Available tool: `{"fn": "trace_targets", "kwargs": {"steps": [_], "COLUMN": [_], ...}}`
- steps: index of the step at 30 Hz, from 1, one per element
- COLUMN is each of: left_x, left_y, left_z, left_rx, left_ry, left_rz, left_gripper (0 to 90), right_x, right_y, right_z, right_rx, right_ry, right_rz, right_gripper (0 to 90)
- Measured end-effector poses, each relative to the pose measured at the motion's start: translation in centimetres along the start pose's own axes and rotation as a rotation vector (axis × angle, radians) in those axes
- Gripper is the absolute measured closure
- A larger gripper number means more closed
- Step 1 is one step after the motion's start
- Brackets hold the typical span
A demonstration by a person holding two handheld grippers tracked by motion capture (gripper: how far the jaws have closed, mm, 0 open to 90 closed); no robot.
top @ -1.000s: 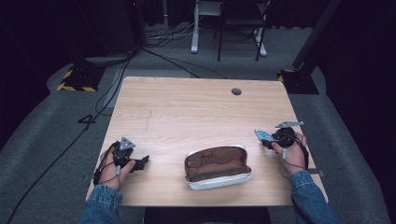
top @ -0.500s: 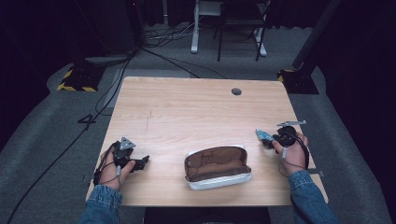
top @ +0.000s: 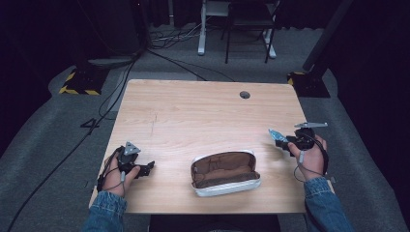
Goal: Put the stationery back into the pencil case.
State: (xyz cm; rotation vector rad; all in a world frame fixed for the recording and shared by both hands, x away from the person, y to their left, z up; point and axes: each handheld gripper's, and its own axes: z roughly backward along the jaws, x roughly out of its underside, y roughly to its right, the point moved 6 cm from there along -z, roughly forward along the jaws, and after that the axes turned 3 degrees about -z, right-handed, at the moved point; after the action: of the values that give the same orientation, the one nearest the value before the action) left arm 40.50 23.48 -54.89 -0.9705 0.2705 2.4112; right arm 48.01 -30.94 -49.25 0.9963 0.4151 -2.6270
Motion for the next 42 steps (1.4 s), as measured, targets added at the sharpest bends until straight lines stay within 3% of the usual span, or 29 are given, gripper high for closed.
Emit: {"fn": "trace_targets", "kwargs": {"steps": [9,16,34,42], "left_x": [0.0,0.0,0.0,0.0], "left_y": [0.0,0.0,0.0,0.0], "left_z": [0.0,0.0,0.0,0.0], "left_rx": [0.000,0.000,0.000,-0.002], "left_ry": [-0.005,-0.004,-0.005,-0.002], "left_rz": [-0.006,-0.006,-0.007,-0.006], "left_gripper": [11.3,11.3,11.3,11.3], "right_x": [-0.7,-1.3,-2.7,-2.8], "right_y": [-0.4,-1.6,-6.9,-9.6], "right_z": [1.9,3.4,6.5,7.5], "right_rx": [-0.004,-0.027,-0.098,-0.156], "right_ry": [0.023,0.026,0.026,0.016], "right_rz": [0.009,0.043,0.162,0.212], "right_gripper": [39.5,39.5,39.5,39.5]}}
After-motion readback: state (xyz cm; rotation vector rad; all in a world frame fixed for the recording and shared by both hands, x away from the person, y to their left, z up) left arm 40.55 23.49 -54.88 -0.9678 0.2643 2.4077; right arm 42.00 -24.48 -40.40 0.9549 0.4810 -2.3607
